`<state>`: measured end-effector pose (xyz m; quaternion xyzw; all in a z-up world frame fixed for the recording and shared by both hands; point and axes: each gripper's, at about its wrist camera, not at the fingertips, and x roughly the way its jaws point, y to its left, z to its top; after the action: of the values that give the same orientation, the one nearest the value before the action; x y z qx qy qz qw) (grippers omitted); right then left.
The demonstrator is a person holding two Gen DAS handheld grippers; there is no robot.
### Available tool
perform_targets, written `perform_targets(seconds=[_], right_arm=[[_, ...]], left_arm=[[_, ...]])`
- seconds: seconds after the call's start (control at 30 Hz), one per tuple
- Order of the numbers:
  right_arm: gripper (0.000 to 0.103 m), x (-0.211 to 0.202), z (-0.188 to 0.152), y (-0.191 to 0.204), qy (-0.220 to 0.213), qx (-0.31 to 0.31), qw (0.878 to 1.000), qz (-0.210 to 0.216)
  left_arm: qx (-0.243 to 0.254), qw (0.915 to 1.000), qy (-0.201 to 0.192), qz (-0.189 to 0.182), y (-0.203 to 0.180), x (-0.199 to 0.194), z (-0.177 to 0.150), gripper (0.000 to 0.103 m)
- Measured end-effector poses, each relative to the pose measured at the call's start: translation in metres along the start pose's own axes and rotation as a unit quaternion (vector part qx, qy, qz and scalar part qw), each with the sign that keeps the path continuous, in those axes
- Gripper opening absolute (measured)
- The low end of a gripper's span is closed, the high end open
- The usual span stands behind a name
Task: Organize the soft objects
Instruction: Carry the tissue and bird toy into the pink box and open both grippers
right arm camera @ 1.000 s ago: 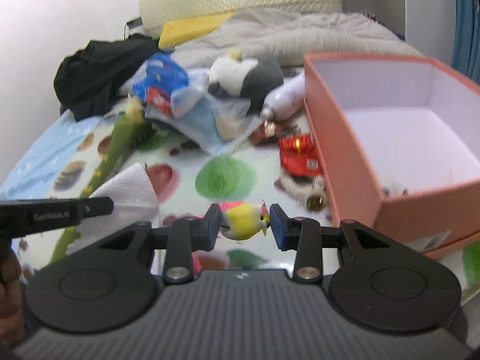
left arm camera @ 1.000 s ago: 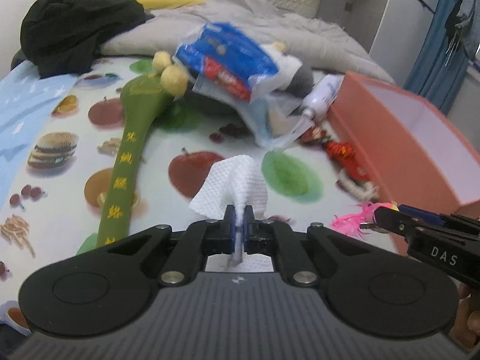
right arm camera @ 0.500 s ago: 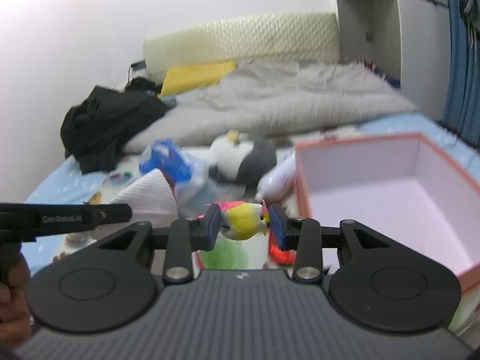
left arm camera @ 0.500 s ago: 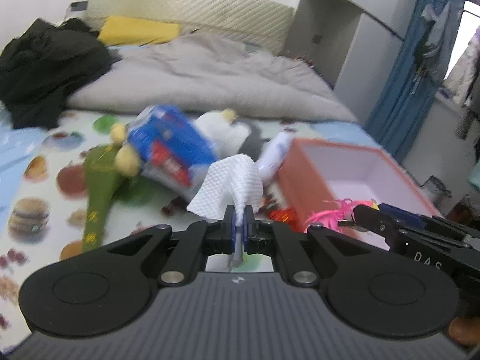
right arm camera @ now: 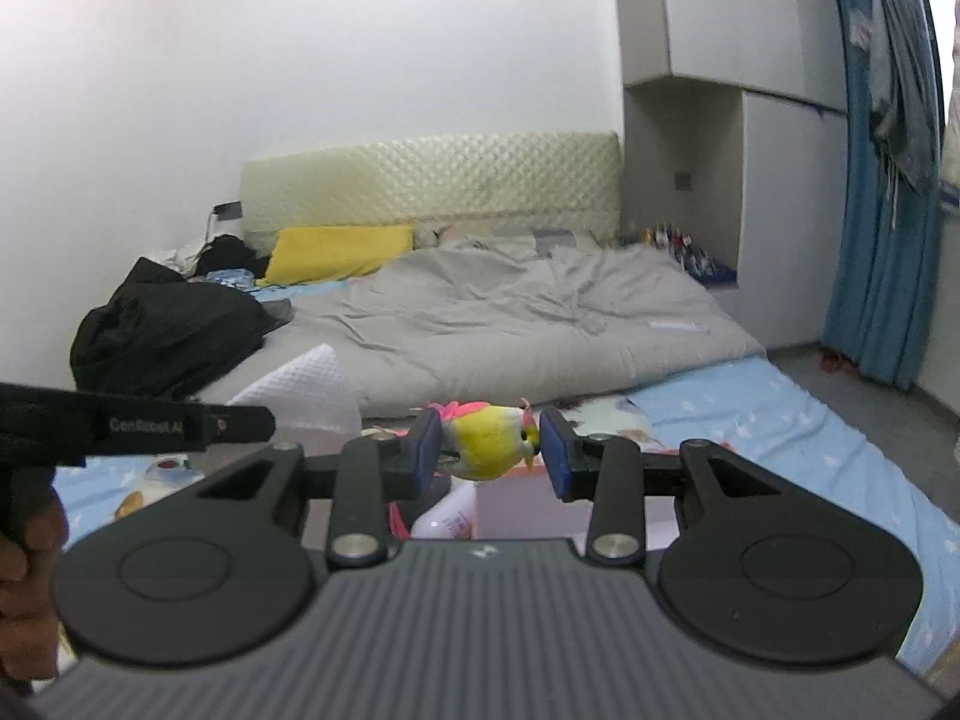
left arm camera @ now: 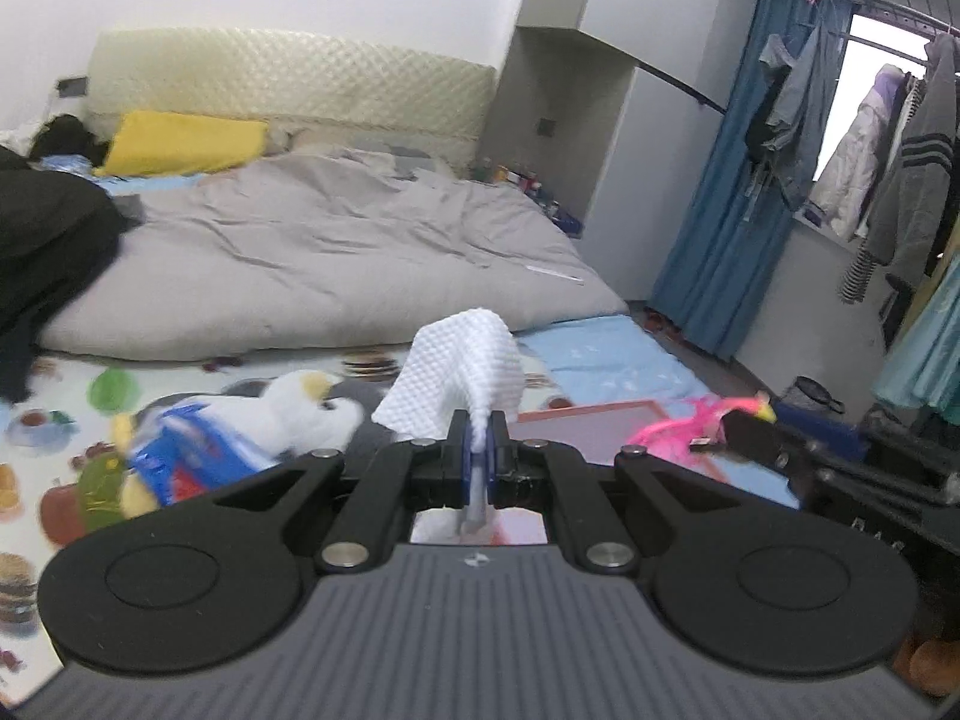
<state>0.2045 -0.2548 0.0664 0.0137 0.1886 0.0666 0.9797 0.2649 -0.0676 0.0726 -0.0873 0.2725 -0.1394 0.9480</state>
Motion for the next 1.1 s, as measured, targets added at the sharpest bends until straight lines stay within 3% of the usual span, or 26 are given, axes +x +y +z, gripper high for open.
perform_targets(seconds=[0.13, 0.27, 0.6, 0.8, 0.93, 1.0, 1.07, 1.1], right_arm=[[0.040, 0.010, 0.012, -0.028, 0.026, 0.017, 0.999, -0.012], [0.040, 0.028, 0.009, -0.056, 0.055, 0.024, 0.998, -0.029], [0.040, 0.090, -0.055, -0.130, 0.182, 0.065, 0.977, -0.087], [0.040, 0.100, -0.106, -0.147, 0.233, 0.088, 0.964, -0.091], [0.041, 0.098, -0.120, -0.152, 0.240, 0.095, 0.962, -0.091], [0.048, 0.097, -0.119, -0.153, 0.243, 0.097, 0.961, -0.093], [0.058, 0.095, -0.117, -0.152, 0.243, 0.099, 0.960, -0.098], [0.059, 0.093, -0.115, -0.153, 0.239, 0.098, 0.961, -0.097]], left_arm=[[0.016, 0.9997, 0.015, -0.014, -0.028, 0.021, 0.022, 0.006], [0.015, 0.9979, 0.058, -0.021, -0.048, 0.061, 0.026, 0.006], [0.032, 0.9832, 0.178, -0.025, -0.075, 0.172, -0.030, 0.006], [0.047, 0.9754, 0.214, -0.028, -0.079, 0.201, -0.060, 0.006], [0.052, 0.9726, 0.225, -0.028, -0.084, 0.209, -0.071, 0.006], [0.057, 0.9701, 0.233, -0.035, -0.086, 0.211, -0.072, 0.011], [0.046, 0.9695, 0.237, -0.044, -0.083, 0.210, -0.073, 0.028], [0.047, 0.9706, 0.232, -0.041, -0.083, 0.207, -0.073, 0.032]])
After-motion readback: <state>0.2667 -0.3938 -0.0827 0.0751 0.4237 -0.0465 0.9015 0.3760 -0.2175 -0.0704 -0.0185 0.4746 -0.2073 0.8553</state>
